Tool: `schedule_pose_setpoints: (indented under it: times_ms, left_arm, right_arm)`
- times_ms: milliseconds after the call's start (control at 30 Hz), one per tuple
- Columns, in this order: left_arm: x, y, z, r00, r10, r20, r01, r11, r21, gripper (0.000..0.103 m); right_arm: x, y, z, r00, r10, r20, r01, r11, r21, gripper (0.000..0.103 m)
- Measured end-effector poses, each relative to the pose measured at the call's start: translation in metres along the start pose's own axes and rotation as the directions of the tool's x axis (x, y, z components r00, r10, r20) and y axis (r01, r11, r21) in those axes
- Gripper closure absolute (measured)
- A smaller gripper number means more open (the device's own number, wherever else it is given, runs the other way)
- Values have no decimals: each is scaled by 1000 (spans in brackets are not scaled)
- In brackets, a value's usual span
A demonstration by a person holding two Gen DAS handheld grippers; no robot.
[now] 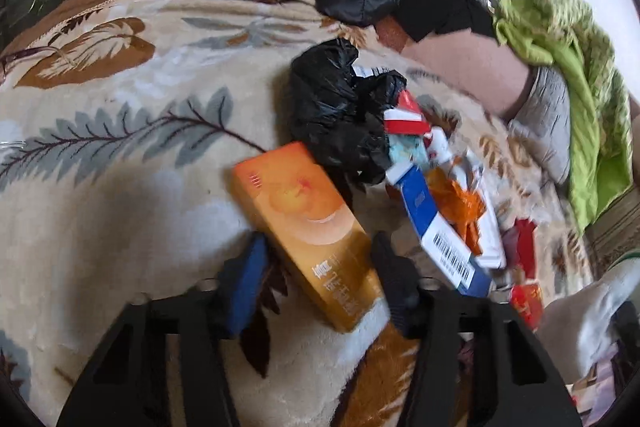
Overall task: Collect trash
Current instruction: 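Grasp the white sock with the right tool while the left tool grasps the orange box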
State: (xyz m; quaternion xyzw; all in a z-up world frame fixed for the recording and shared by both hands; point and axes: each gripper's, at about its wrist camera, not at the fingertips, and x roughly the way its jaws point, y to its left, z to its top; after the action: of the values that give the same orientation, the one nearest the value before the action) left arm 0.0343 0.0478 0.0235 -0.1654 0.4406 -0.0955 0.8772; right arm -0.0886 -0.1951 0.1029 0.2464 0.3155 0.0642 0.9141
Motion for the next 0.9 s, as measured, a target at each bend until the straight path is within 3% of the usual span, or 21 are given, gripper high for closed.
schedule_pose_setpoints:
  times_ms: [67, 233, 300, 367, 467, 533, 633, 733, 833, 900]
  left_arm:
    - [-5, 7, 2, 1000, -23, 12, 23, 1000, -20, 76]
    - [-12, 13, 1, 997, -76, 3, 76, 996, -35, 84]
    - [-8, 15, 0, 993, -114, -22, 112, 992, -65, 80]
    - [-2, 12, 0, 989, -135, -52, 130, 988, -84, 59]
    - [1, 0, 0, 994, -98, -50, 95, 994, -56, 42]
    - [1, -11, 0, 998, -57, -34, 56, 998, -11, 38]
    - [11, -27, 3, 997, 65, -31, -63, 996, 69, 38]
    - [24, -33, 8, 985, 170, -30, -164, 976, 142, 38]
    - [32, -28, 15, 975, 220, -19, -212, 959, 186, 38]
    - [32, -21, 18, 978, 207, -21, -200, 964, 178, 41]
  right_arm:
    - [-1, 3, 0, 1000, 3, 3, -3, 1000, -4, 98]
    - [-2, 7, -1, 1000, 2, 12, -1, 1000, -14, 98]
    - [-1, 9, -1, 1000, 4, 14, -4, 1000, -16, 98]
    - [-2, 11, -2, 1000, 0, 17, 0, 1000, -24, 98]
    - [-2, 12, -3, 1000, -9, 21, 9, 999, -31, 98]
    - [-4, 12, -3, 1000, -11, 24, 12, 999, -34, 98]
    - [-4, 9, -1, 1000, -12, 28, 13, 1000, -23, 98]
    - [-4, 6, 0, 1000, -9, 22, 9, 1000, -15, 98]
    - [-4, 4, 0, 1000, -9, 22, 10, 1000, -18, 98]
    - [-4, 2, 2, 1000, -12, 25, 13, 1000, -12, 98]
